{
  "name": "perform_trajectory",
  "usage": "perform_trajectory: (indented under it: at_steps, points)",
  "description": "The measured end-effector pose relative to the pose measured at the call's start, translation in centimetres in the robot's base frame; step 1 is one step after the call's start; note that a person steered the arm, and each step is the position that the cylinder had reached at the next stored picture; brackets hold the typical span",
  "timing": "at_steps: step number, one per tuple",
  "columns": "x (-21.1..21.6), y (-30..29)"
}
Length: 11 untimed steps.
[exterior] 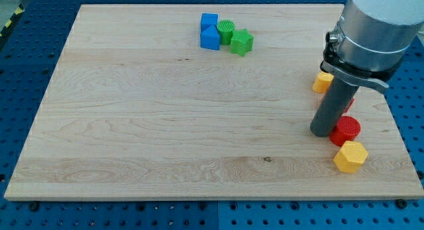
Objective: Keep the arm diagonally in between green star and red star
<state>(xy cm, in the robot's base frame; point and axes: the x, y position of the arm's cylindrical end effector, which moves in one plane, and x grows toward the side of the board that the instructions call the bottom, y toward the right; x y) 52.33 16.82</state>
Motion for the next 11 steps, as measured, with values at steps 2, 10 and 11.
perform_trajectory:
  at_steps: [2,10,11]
  points:
    - [-0.5,-0.7]
    - [-12.1,-6.9]
    - [-12.0,-6.2]
